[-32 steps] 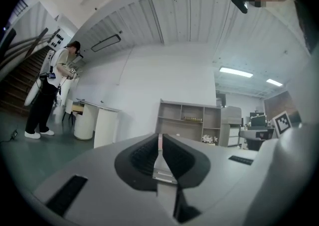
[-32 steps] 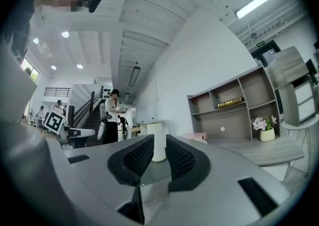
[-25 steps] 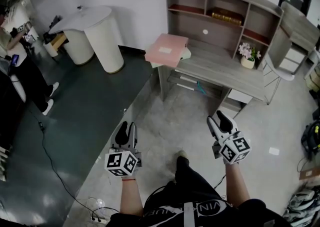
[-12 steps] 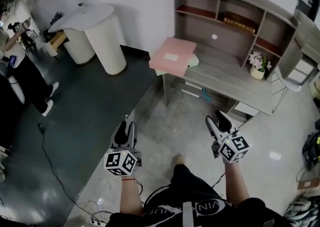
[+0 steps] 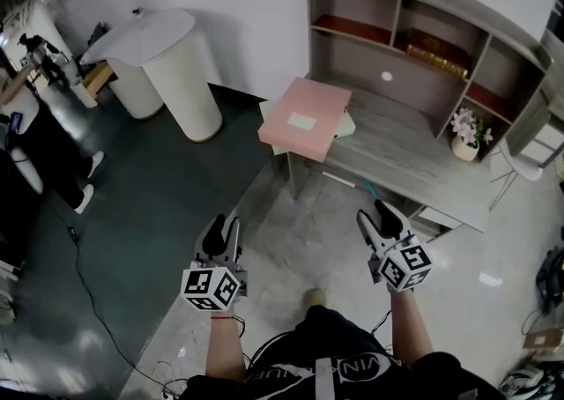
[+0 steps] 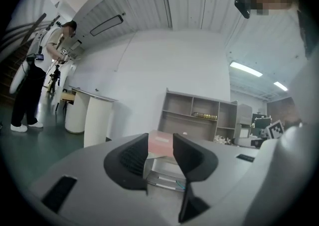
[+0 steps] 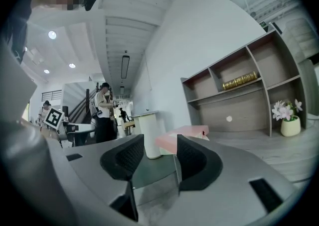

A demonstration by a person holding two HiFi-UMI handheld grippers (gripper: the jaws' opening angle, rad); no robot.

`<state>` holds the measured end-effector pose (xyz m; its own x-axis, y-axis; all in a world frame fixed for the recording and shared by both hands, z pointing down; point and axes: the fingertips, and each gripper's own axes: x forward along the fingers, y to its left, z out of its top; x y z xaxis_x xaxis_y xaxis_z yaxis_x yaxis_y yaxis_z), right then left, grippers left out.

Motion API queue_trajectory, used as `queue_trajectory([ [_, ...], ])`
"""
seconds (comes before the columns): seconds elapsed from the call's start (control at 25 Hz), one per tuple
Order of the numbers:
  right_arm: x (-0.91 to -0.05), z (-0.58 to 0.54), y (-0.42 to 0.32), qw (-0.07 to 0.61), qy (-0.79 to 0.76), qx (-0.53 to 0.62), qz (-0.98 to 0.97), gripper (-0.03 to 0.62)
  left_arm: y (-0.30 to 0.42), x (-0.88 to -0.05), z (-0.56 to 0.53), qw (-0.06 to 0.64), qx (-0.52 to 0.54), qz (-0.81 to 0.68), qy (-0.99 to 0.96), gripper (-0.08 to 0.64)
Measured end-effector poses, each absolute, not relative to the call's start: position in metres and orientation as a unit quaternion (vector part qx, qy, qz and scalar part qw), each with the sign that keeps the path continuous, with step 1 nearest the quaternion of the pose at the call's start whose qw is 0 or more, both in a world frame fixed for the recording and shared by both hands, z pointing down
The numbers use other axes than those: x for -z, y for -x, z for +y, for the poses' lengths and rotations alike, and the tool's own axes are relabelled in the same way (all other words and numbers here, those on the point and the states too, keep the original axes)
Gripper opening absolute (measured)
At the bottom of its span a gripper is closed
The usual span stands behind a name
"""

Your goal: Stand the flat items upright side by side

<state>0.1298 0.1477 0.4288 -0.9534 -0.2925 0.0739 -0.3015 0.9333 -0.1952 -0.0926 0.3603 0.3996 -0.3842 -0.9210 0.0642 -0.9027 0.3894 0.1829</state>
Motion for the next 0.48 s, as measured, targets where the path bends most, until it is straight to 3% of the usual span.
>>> queue_trajectory([
  [0.48,-0.436,0.081,-0.086,0.036,-0.134,-0.072,-0.988,0.216,0.142,-0.399,0.285,0.074,0.076,-0.845,-0.524,0.143],
])
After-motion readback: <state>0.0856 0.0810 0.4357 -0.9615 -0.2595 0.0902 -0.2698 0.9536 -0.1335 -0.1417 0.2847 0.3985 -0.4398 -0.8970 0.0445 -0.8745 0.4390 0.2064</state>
